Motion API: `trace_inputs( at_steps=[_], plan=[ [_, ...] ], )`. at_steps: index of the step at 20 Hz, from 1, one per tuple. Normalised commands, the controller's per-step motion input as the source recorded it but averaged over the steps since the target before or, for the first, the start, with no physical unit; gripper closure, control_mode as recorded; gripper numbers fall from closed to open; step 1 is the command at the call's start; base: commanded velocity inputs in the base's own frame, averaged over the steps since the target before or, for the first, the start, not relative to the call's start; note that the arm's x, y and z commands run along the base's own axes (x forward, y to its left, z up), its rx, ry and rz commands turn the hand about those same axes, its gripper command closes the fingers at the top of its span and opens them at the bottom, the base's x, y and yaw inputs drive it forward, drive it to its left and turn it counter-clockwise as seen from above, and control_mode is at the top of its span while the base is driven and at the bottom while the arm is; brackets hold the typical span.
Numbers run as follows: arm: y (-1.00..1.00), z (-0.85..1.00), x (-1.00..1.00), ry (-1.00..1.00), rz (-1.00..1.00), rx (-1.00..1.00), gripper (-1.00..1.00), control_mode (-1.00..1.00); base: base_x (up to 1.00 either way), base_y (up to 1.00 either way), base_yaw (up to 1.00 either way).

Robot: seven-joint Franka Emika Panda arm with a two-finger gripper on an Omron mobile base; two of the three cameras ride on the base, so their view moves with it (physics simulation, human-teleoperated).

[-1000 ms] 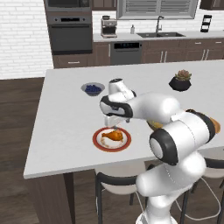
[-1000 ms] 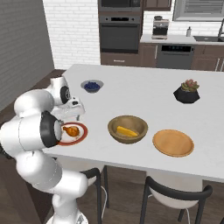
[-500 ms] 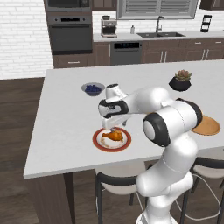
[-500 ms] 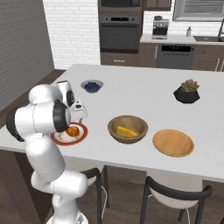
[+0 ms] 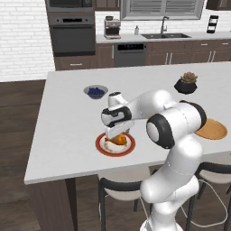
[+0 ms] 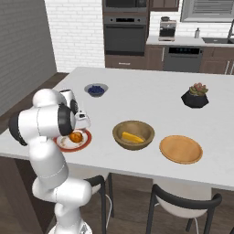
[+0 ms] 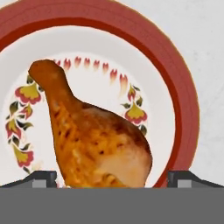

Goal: Pick the chicken drumstick and corn from their plates and place them in the bowl. Then put the bowl in the fridge.

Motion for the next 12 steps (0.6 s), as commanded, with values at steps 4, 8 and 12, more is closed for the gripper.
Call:
trace_inputs(
  at_steps=[4,8,12],
  plan=[
    [0.00,-0.25,0.00,0.04,0.07,0.00,-1.00,-1.00,0.00,0.00,0.00],
    [0.00,-0.21,0.00,0.10,0.17,0.00,-1.00,-1.00,0.00,0.00,0.00],
    [0.01,-0.19,0.00,0.12,0.15,0.00,-1.00,-1.00,0.00,0.00,0.00]
  ],
)
